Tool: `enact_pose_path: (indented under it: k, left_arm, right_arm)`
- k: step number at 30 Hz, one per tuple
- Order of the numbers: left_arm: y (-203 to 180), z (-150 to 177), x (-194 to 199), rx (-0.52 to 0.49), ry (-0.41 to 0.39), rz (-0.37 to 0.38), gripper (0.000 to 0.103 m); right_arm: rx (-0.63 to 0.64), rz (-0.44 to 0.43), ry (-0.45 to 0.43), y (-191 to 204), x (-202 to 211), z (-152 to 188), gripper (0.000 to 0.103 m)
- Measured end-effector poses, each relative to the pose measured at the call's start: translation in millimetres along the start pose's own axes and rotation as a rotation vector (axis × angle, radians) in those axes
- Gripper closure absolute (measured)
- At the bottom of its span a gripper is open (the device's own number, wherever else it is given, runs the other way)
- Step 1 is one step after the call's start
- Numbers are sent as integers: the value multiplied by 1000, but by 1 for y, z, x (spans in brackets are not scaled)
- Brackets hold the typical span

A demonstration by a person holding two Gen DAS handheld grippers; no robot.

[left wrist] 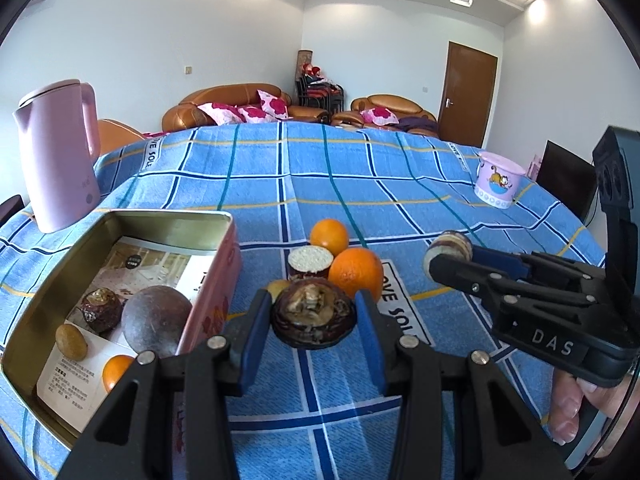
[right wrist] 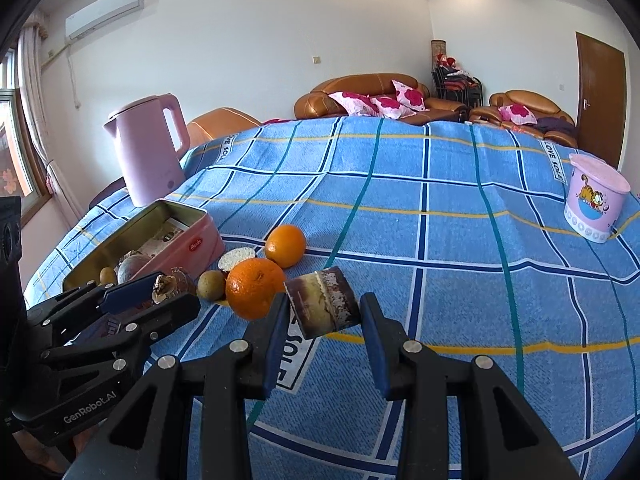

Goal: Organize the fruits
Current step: 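Lift the mangosteen with the left gripper while the right lifts the cake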

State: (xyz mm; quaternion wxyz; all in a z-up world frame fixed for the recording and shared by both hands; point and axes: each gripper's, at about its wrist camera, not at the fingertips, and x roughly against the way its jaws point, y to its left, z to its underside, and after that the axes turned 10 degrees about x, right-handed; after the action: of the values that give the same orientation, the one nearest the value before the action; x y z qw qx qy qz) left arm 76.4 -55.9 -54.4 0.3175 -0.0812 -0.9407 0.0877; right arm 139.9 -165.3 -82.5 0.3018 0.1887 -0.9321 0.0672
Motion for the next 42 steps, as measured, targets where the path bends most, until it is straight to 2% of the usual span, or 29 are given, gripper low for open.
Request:
enact_pose_path:
  k: [42]
  left_arm:
    - [-3,3,24,-19,-137,-14,58]
  right_arm:
    - [61,55,-177,11,34,3,65]
